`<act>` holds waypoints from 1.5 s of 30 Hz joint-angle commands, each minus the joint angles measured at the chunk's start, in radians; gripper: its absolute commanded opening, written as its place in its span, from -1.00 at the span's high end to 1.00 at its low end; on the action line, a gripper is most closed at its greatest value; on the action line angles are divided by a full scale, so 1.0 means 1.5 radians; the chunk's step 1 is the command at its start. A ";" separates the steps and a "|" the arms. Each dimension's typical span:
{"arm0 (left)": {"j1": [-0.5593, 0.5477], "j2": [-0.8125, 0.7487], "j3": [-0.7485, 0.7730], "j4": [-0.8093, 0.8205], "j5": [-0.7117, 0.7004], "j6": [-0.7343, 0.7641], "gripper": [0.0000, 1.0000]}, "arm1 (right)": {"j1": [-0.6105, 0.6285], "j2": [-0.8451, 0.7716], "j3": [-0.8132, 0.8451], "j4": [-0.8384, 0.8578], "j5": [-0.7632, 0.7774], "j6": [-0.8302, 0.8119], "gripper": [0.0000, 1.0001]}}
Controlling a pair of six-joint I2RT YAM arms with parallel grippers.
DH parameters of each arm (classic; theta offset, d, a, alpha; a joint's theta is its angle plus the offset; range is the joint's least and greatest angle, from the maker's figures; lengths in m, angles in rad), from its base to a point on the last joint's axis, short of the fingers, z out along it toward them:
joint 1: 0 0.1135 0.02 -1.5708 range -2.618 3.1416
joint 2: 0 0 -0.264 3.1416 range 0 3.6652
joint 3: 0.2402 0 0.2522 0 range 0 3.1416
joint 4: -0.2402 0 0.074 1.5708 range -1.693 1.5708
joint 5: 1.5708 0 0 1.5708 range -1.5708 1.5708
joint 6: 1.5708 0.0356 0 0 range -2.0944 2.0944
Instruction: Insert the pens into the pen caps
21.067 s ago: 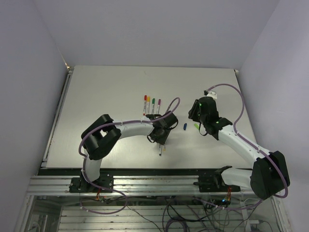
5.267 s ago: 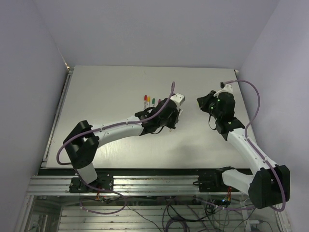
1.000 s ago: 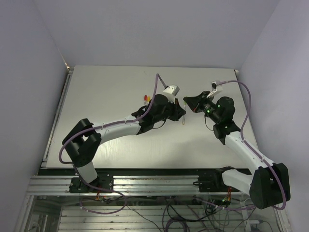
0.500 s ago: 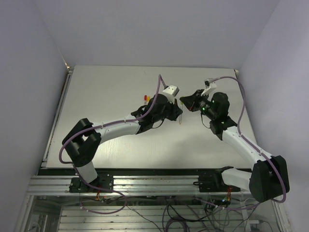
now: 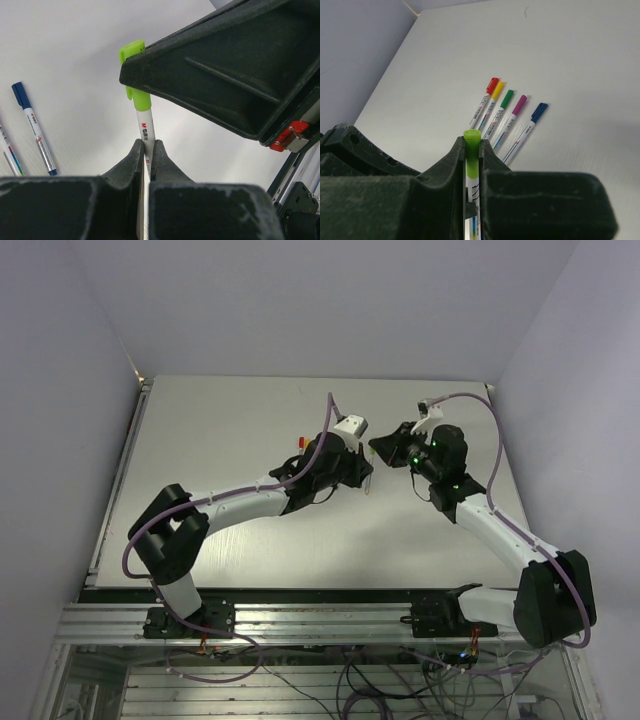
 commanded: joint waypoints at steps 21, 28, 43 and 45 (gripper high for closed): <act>-0.016 0.092 0.047 0.004 -0.008 -0.009 0.86 | 0.023 -0.121 0.073 -0.122 0.410 0.015 0.07; 0.014 0.224 0.205 -0.136 -0.067 -0.046 0.86 | 0.023 -0.154 0.033 -0.195 0.437 0.052 0.08; 0.069 0.394 0.404 -0.342 -0.122 -0.088 0.86 | 0.023 -0.178 -0.007 -0.227 0.410 0.083 0.09; 0.074 0.406 0.415 -0.356 -0.119 -0.091 0.86 | 0.024 -0.174 -0.007 -0.229 0.406 0.087 0.09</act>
